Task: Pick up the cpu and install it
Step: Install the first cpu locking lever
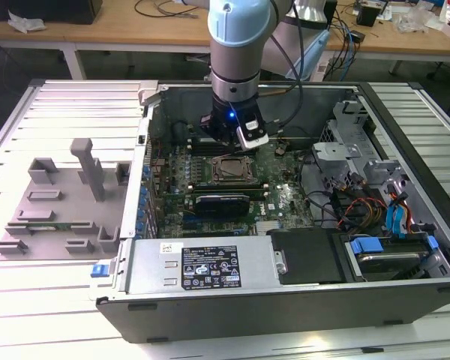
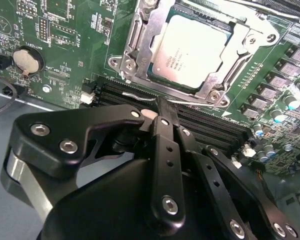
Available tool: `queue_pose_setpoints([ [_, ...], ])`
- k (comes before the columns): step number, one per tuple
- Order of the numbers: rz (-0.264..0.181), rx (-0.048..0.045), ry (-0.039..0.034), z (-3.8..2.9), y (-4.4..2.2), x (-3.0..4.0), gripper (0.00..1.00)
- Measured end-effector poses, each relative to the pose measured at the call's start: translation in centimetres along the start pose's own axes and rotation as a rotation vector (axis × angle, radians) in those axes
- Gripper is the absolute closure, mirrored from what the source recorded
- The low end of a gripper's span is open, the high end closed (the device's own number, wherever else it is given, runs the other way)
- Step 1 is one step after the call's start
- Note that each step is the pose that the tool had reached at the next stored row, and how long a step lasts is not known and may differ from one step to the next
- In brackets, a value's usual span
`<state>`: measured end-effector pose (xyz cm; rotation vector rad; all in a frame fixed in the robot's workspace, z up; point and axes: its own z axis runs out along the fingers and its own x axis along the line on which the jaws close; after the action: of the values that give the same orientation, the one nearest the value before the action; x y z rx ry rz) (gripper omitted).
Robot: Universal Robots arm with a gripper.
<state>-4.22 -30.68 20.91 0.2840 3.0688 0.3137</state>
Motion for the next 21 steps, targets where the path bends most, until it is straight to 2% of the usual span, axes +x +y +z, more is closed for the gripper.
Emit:
queue_pose_setpoints([
  [21,0.004,0.0,-0.0006,0.21,-0.03,-0.13,0.89],
])
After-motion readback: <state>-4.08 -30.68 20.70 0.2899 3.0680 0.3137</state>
